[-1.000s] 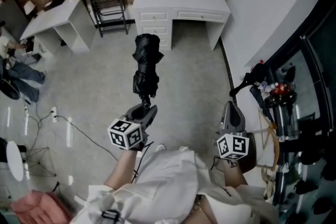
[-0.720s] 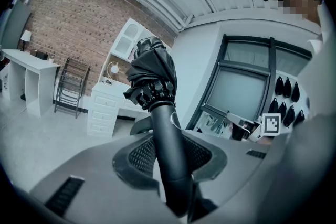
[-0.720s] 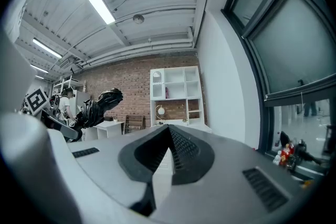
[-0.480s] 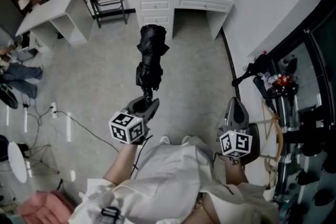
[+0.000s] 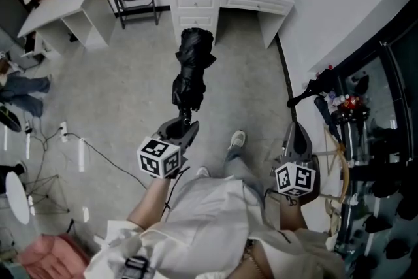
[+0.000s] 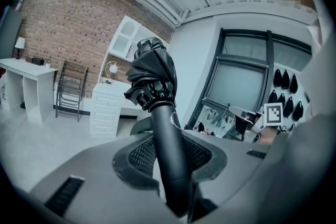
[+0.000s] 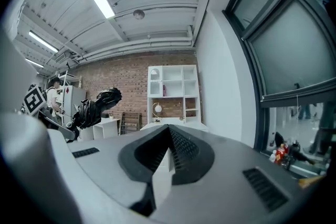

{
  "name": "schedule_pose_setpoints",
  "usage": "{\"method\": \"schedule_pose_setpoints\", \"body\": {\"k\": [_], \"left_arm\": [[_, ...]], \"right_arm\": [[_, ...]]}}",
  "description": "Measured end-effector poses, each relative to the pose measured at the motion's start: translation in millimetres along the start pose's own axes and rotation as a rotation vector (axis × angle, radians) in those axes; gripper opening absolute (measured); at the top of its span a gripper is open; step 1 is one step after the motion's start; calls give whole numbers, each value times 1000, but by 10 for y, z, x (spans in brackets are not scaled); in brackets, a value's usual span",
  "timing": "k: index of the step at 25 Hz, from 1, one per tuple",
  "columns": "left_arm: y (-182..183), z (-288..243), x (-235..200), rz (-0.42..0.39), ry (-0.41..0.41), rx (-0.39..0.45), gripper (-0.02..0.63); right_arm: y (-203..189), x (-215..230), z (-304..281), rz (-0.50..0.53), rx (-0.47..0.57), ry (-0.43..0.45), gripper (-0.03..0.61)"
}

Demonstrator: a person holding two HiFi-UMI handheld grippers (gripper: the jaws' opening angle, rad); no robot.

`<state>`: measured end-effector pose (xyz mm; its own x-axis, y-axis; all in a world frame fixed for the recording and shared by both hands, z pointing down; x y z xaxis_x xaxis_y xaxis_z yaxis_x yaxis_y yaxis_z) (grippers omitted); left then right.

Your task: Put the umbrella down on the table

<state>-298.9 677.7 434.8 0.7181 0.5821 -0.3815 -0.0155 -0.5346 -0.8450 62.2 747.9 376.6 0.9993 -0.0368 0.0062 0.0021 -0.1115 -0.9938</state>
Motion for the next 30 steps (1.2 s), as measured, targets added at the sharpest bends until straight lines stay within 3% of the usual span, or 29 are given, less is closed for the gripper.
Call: {"method": "schedule_pose_setpoints", "body": {"k": [11,30], "left_arm": [[216,-394,-95,-8,20,13,133],[1292,-2204,-275,12,51,1,133]], "right_arm": [[-34,203,-555,-19,27,39,17],[142,1322,-2346,-64,9,89,17]]}}
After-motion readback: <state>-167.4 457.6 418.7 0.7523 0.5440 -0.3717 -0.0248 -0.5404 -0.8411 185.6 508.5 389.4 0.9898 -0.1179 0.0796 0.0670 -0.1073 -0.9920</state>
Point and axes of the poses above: the fingertips, and each gripper's own axes: z backward along the fingers, x to its right, y out of its top, the point moved 10 cm from there along z, backward along the fingers, and after that the axes turned 3 degrees about -x, right-handed, at the moved point
